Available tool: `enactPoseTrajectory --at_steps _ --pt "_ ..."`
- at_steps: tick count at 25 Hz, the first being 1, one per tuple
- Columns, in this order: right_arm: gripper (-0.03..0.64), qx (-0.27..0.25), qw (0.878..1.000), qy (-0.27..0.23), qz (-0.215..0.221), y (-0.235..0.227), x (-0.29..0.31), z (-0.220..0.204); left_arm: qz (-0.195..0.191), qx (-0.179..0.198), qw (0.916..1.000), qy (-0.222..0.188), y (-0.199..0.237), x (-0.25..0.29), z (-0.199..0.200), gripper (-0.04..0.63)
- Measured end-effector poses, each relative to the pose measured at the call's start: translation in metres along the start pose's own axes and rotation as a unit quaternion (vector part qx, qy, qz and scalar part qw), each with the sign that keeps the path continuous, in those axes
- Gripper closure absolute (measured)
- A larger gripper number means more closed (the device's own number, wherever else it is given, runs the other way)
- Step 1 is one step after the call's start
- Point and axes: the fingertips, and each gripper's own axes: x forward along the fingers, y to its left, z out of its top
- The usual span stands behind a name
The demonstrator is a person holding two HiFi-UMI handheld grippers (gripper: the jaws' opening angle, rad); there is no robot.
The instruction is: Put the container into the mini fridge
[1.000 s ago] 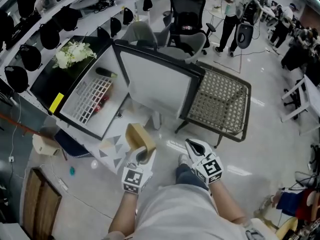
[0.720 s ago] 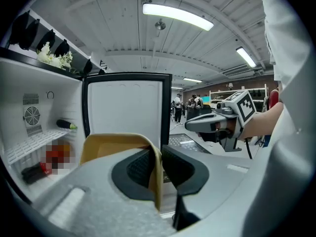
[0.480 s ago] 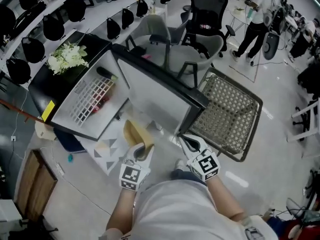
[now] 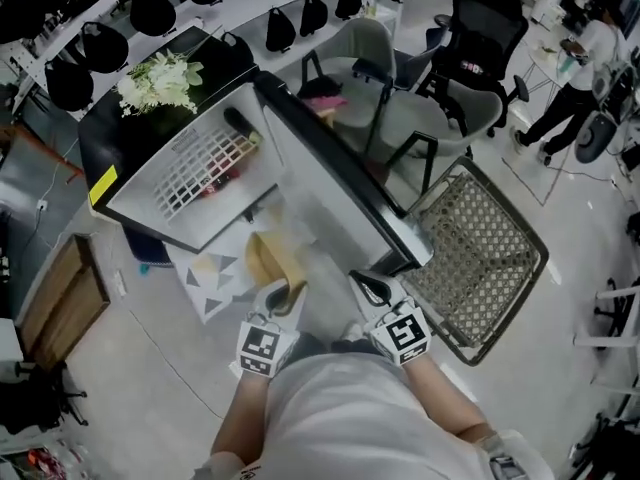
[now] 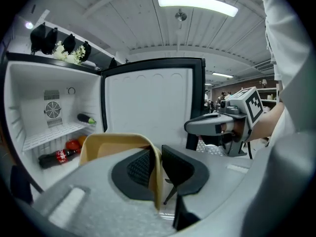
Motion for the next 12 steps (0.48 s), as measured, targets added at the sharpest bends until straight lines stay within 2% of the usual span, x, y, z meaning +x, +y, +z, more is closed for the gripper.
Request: enactPoseTrajectory --at_steps 7,12 --pt "0.614 0.006 0.999 0.004 0.037 0.003 0.034 0.002 0.043 -0.005 0.9991 0.001 0.026 -0.002 -0.004 0.537" --pt "0.614 -0.004 0.999 0.011 0.044 0.004 0.060 0.008 0.051 0.004 0.9986 0.013 0.052 0.000 -0.006 0.537"
